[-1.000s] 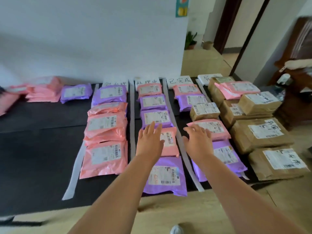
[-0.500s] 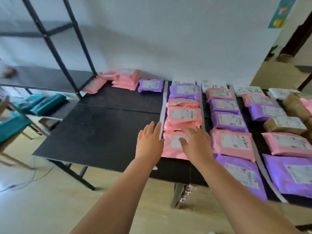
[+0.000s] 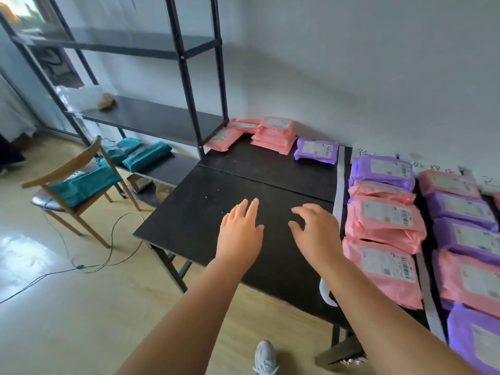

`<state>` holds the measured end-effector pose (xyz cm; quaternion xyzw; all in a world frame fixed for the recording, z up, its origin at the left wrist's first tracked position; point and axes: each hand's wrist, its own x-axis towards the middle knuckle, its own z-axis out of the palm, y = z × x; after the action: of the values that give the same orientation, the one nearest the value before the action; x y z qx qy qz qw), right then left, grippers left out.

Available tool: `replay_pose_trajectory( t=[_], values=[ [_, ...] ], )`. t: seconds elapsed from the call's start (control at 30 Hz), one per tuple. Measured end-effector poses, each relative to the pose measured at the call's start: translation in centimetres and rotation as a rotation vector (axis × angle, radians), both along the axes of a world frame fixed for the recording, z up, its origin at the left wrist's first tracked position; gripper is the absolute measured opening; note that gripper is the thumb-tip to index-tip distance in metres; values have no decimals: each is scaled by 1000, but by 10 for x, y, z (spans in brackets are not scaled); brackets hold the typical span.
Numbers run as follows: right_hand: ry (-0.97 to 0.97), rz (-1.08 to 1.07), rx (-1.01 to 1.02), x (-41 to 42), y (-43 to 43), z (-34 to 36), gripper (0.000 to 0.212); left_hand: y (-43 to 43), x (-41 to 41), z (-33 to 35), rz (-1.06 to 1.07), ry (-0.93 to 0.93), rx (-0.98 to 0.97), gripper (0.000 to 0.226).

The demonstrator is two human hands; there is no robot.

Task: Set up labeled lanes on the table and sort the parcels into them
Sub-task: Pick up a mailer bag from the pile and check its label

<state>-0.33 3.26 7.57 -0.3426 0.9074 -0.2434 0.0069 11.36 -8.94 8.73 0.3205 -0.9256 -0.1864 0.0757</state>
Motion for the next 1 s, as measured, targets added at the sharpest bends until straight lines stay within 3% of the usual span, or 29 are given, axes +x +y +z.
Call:
replay_pose_trajectory(
  t=[0.57,1.0],
  values=[
    [-69,72,45,-88,-242,-9,38,-241,-74,-8,138,-32,31,56],
    [-123,-105,120,-118,-400,-42,37,-421,-133,-42,-48,-83,70,52]
  ],
)
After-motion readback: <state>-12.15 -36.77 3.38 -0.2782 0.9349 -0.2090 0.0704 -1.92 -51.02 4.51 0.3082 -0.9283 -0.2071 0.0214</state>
